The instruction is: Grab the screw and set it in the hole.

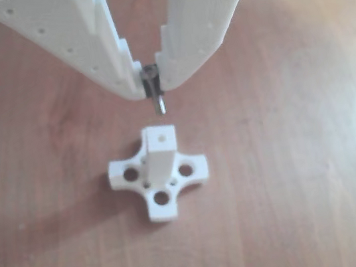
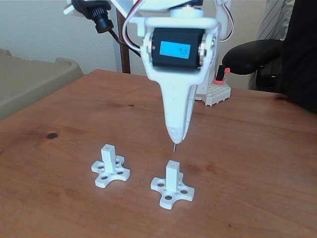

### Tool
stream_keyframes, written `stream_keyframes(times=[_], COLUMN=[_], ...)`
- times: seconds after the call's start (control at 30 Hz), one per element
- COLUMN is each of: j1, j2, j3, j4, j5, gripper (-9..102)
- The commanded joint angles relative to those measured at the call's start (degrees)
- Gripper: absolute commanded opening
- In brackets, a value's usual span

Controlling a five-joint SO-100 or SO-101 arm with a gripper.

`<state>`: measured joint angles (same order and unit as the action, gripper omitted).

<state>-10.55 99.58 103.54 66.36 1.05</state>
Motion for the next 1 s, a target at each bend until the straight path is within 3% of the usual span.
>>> stream_keyframes(times=[0.0,0.97], j1=[-0.09,0.44], j2=[4.39,-0.7], j3=[-0.97,-0.88], j4=[-0.79,-2.9], j5=[0.18,0.18], gripper=[-4,-4])
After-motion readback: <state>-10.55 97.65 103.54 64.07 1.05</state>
